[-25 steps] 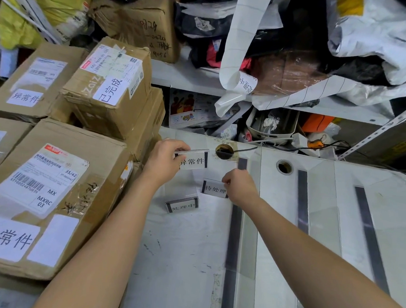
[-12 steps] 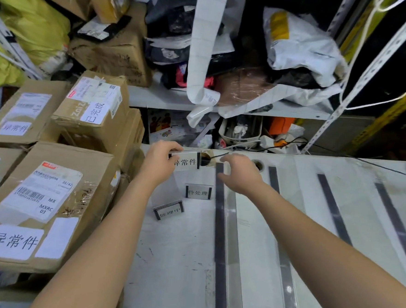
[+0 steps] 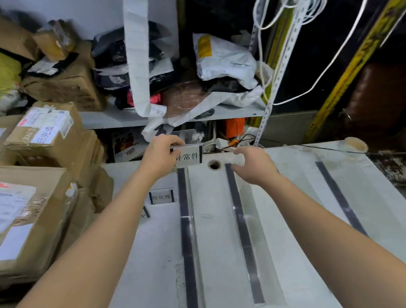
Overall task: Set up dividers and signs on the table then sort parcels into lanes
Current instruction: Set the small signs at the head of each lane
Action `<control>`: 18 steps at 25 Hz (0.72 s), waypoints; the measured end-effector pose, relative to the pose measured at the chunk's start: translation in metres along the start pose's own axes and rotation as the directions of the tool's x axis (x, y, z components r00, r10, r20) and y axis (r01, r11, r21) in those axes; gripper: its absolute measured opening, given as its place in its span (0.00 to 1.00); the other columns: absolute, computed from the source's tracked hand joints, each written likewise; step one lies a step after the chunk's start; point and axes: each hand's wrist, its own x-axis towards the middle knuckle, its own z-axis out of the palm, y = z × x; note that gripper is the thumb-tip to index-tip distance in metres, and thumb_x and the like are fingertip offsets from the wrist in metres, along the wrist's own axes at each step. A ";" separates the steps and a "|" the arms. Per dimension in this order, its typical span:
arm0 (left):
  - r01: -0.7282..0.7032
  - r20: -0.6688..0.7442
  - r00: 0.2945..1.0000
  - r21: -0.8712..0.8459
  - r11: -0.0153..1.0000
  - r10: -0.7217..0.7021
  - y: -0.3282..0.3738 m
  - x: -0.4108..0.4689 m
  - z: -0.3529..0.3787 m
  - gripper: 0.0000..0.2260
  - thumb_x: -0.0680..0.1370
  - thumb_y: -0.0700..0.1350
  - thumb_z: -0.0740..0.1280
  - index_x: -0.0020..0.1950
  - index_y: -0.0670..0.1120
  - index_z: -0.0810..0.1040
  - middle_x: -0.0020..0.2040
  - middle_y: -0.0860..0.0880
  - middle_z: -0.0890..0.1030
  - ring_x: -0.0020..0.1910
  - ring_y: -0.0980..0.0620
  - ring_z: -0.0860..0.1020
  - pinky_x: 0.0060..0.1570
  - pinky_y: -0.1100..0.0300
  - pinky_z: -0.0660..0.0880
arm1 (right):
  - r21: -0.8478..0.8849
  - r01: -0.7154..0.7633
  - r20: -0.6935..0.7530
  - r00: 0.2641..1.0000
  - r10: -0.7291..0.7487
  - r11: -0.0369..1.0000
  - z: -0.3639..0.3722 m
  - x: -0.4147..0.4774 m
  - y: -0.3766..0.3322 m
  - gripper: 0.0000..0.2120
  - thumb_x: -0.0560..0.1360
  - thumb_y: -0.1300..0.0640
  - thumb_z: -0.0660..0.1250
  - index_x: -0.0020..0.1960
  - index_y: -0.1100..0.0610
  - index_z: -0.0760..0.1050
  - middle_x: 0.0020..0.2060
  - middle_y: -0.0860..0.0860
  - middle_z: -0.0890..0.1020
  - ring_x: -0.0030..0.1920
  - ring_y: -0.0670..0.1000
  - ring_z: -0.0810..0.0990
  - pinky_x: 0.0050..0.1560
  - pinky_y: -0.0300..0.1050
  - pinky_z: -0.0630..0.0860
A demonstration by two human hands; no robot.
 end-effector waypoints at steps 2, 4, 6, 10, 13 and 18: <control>-0.035 -0.024 0.999 -0.007 0.999 0.035 0.036 -0.004 0.014 0.11 0.79 0.38 0.70 0.60 0.46 0.83 0.58 0.48 0.82 0.58 0.49 0.78 0.59 0.54 0.75 | 0.002 -0.018 -0.024 1.000 0.018 1.000 -0.017 -0.017 0.032 0.25 0.76 0.48 0.70 0.72 0.52 0.74 0.69 0.53 0.78 0.69 0.57 0.74 0.66 0.55 0.74; -0.056 -0.041 0.998 -0.051 0.997 0.054 0.082 -0.011 0.032 0.11 0.78 0.36 0.70 0.59 0.45 0.84 0.57 0.48 0.83 0.57 0.51 0.79 0.56 0.59 0.74 | 0.010 -0.049 -0.032 0.998 0.049 0.999 -0.034 -0.038 0.070 0.27 0.75 0.47 0.72 0.72 0.51 0.74 0.69 0.52 0.78 0.69 0.57 0.75 0.65 0.54 0.75; -0.087 -0.048 0.995 -0.057 0.995 0.084 0.127 -0.017 0.050 0.11 0.77 0.36 0.70 0.58 0.45 0.85 0.56 0.48 0.84 0.56 0.51 0.80 0.56 0.59 0.75 | -0.003 -0.070 -0.036 0.997 0.070 0.998 -0.050 -0.060 0.108 0.29 0.73 0.47 0.74 0.72 0.50 0.73 0.68 0.51 0.79 0.68 0.56 0.76 0.65 0.54 0.75; -0.131 -0.050 0.990 -0.047 0.990 0.129 0.220 -0.028 0.096 0.11 0.77 0.38 0.71 0.58 0.46 0.85 0.57 0.48 0.84 0.57 0.49 0.81 0.59 0.55 0.77 | 0.014 -0.104 -0.053 0.993 0.104 0.994 -0.089 -0.106 0.193 0.29 0.73 0.47 0.75 0.71 0.51 0.74 0.68 0.51 0.78 0.69 0.56 0.75 0.66 0.54 0.75; -0.179 -0.029 0.984 -0.043 0.983 0.178 0.286 -0.032 0.130 0.11 0.77 0.38 0.71 0.59 0.45 0.85 0.58 0.48 0.84 0.58 0.50 0.80 0.56 0.61 0.73 | 0.019 -0.129 -0.062 0.990 0.130 0.991 -0.111 -0.134 0.252 0.28 0.71 0.46 0.74 0.70 0.51 0.75 0.67 0.51 0.79 0.67 0.56 0.76 0.65 0.54 0.75; -0.253 0.073 0.964 -0.052 0.966 0.256 0.364 -0.019 0.193 0.11 0.78 0.38 0.70 0.59 0.45 0.84 0.59 0.47 0.84 0.59 0.50 0.79 0.54 0.58 0.78 | 0.072 -0.212 -0.094 0.971 0.218 0.975 -0.142 -0.166 0.328 0.26 0.73 0.49 0.74 0.70 0.52 0.76 0.67 0.52 0.80 0.68 0.57 0.76 0.65 0.55 0.76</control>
